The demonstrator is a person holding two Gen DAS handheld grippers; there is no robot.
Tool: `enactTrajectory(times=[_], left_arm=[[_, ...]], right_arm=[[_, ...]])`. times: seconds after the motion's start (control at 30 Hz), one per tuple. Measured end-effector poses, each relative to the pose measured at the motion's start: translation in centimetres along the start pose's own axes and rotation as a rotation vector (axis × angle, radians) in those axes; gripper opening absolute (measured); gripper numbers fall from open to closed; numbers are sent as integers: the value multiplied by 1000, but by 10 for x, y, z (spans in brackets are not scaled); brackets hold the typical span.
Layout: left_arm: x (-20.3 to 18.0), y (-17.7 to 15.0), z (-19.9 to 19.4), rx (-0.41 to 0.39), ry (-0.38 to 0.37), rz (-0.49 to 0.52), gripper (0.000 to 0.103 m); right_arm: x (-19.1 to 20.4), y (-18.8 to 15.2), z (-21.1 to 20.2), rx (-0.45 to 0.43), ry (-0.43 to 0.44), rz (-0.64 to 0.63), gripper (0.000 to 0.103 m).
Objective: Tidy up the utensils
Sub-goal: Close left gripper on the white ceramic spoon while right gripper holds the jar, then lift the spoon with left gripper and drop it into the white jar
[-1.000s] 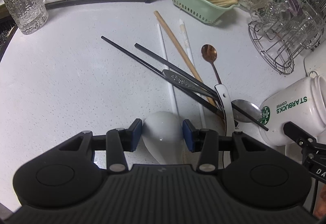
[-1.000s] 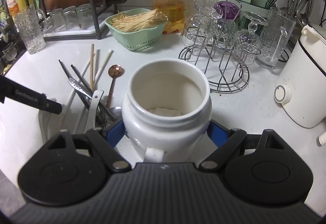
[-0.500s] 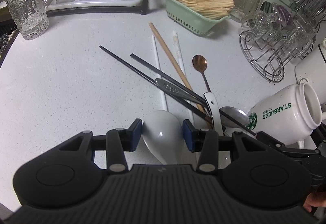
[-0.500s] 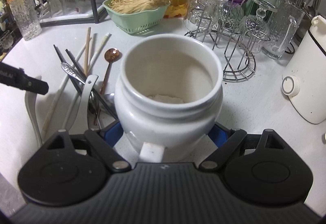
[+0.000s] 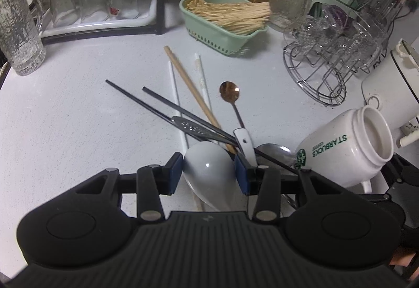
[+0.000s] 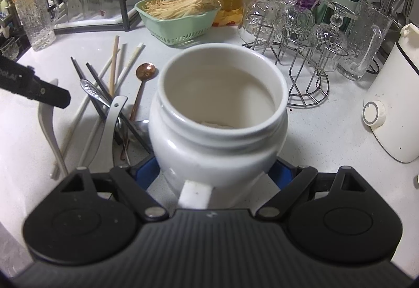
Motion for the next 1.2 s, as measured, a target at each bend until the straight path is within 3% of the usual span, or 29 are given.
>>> enactTrajectory(times=[0.63,0.7,0.73,0.97,1.2], left_arm=[[-46,21,-34,-56,-16,163,47],[-50,24,-37,-56,-19,169,37],[-51,26,-38,-50,-18,172,7],[-56,20,-20,13,-27,182,5],[-55,24,-21,12,-26,187,4]], right_arm=[[1,0,1,-27,7,-25,91],[1,1,1,-30,8,-25,90],[1,1,2,-32,9,-26,90],[0,4,5,-38,5,-20,91],[-1,6,7,-37,2,-18,90]])
Point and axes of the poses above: each gripper's, at about its wrist camera, not at the fingertips, and z roughly the way its jaws point, x to its left, y to its top, the point moved 6 cm from there along z, roughly the way its jaws point, and after that the axes turned 8 degrees about -z, right-handed, at the moved point
